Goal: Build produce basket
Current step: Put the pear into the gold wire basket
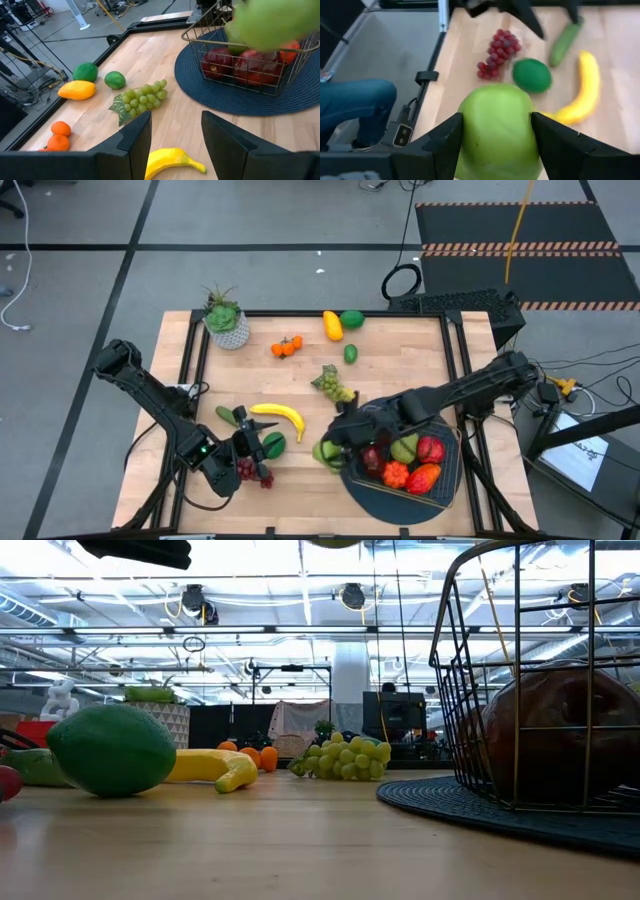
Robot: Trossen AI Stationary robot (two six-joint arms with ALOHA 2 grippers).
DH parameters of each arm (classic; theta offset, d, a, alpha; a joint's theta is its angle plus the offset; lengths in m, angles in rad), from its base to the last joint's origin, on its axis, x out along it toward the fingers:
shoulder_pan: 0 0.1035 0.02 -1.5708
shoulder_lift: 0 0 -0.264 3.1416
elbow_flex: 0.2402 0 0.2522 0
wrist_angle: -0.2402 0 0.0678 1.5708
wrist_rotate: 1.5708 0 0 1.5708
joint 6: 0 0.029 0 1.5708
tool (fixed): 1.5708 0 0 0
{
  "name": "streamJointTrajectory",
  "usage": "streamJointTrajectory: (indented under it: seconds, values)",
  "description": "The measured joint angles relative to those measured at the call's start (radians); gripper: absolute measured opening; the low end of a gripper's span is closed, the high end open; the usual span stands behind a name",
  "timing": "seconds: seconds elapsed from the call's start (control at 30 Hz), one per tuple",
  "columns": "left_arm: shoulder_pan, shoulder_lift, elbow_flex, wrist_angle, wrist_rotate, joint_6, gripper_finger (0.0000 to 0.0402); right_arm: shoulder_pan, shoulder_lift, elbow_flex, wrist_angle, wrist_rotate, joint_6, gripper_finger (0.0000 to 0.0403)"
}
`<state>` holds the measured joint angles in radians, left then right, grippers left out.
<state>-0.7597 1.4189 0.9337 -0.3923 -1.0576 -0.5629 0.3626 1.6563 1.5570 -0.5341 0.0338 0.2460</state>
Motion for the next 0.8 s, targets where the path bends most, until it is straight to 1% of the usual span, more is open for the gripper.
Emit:
streamJointTrajectory:
  seconds: [0.17, 0.4, 0.6, 0.8]
  values:
    - [0.000, 0.000, 0.000, 0.000, 0.000, -0.001, 0.0175, 0.009, -0.091, 0.000, -0.116, 0.018, 0.031, 0.0222]
    - [0.000, 0.000, 0.000, 0.000, 0.000, -0.003, 0.0175, 0.035, -0.200, 0.000, -0.201, 0.022, 0.079, 0.0222]
    - [0.000, 0.000, 0.000, 0.000, 0.000, -0.008, 0.0175, 0.056, -0.262, 0.000, -0.357, 0.026, 0.169, 0.0222]
    - [0.000, 0.000, 0.000, 0.000, 0.000, -0.008, 0.0175, 0.079, -0.289, 0.000, -0.521, 0.026, 0.293, 0.0222]
